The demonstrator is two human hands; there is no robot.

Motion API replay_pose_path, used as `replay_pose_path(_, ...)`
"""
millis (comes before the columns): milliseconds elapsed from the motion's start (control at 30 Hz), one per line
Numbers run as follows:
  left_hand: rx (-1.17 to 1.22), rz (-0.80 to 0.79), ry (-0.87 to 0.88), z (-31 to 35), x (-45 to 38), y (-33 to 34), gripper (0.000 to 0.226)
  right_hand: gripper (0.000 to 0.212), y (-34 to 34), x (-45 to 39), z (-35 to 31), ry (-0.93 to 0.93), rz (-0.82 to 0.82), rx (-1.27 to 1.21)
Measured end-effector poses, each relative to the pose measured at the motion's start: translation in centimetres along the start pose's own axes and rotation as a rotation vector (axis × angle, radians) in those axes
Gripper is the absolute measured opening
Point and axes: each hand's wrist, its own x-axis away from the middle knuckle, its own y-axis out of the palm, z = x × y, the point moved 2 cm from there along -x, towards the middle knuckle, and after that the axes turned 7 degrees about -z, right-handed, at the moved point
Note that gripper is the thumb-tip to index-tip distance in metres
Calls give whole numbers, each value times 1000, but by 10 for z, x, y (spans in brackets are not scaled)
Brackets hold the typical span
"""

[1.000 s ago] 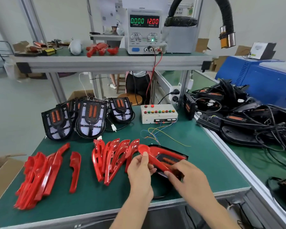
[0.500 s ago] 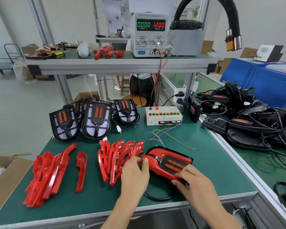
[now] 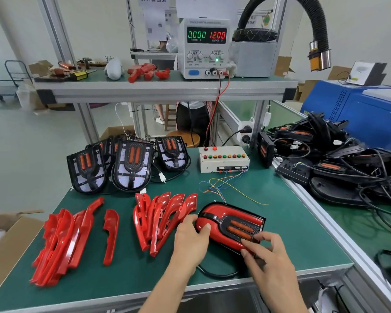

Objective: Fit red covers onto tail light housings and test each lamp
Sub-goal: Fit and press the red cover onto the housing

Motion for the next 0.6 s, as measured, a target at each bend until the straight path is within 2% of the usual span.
replay_pose_path(233, -5, 14, -52, 0, -2, 7, 62, 16, 8, 7, -5, 138, 103, -158)
replay_pose_path(333, 11, -4, -81, 2, -4, 7, 53, 14, 11, 1, 2, 301, 59, -387)
replay_pose_path(433, 78, -12, -90, 4, -2, 7, 28, 13, 11, 0, 5, 328, 58, -476)
replay_pose_path(600, 224, -39, -60, 4, 5, 10, 40, 27, 13, 5, 8, 229, 138, -486)
